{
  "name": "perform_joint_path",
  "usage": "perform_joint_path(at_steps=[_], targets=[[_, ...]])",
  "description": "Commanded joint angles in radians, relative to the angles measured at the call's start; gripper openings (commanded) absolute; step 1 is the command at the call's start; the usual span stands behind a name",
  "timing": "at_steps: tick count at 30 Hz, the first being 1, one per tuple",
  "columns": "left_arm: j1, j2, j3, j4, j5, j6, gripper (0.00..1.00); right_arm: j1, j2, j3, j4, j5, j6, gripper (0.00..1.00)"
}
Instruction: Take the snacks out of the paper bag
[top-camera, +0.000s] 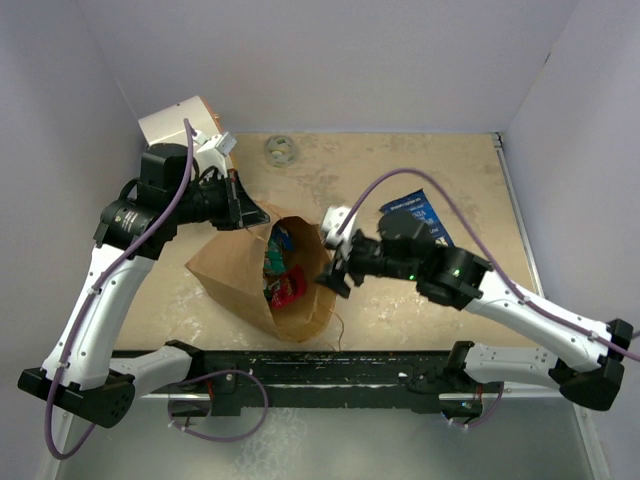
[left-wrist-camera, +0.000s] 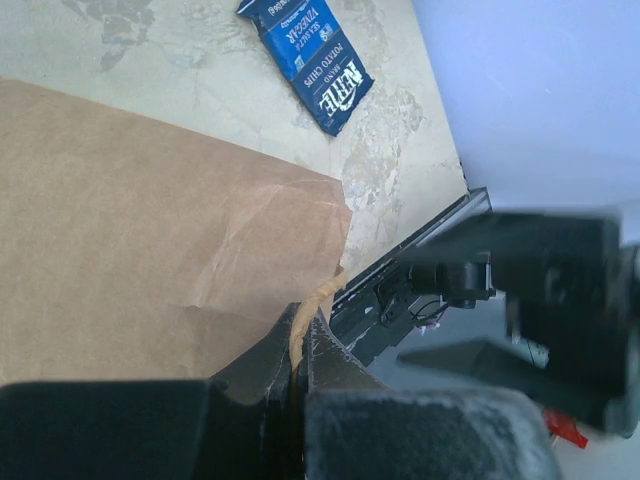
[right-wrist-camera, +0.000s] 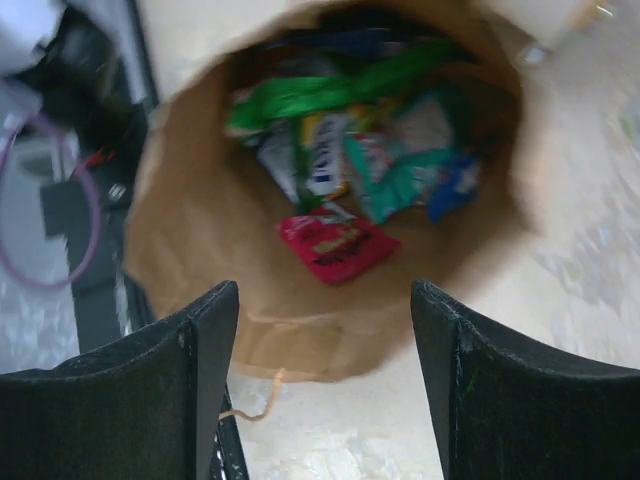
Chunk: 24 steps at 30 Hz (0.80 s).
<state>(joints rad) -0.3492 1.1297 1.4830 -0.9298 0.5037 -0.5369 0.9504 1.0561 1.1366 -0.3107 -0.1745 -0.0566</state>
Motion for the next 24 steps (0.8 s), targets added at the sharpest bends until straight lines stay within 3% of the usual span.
perform_joint_path(at_steps=[1,3,6,8,10,12,15,18,24], targets=[[-0.002,-0.008,0.045,0.026,-0.015,-0.004,0.0,0.196,0.059,-0.005,-0.005,0.009,-0.286,0.71],[-0.003,-0.01,0.048,0.02,-0.022,-0.005,0.0,0.227,0.109,0.008,-0.01,-0.014,-0.329,0.7],[-0.003,-0.011,0.056,0.017,-0.034,-0.006,0.0,0.235,0.158,-0.01,0.07,0.018,-0.268,0.66],[-0.002,-0.015,0.061,0.021,-0.042,-0.012,0.0,0.243,0.159,-0.074,0.216,0.103,-0.137,0.66],[-0.002,-0.012,0.07,0.027,-0.045,-0.021,0.0,0.245,0.158,-0.137,0.364,0.26,0.095,0.67],[-0.002,-0.008,0.08,0.027,-0.047,-0.028,0.0,0.246,0.165,-0.184,0.41,0.359,0.284,0.68],[-0.003,-0.011,0.085,0.027,-0.052,-0.04,0.0,0.245,0.208,-0.178,0.346,0.505,0.561,0.59],[-0.003,-0.009,0.085,0.034,-0.051,-0.053,0.0,0.246,0.265,-0.146,0.252,0.551,0.735,0.45],[-0.002,0.008,0.096,0.047,-0.041,-0.081,0.0,0.255,0.338,-0.143,0.223,0.622,0.985,0.45]])
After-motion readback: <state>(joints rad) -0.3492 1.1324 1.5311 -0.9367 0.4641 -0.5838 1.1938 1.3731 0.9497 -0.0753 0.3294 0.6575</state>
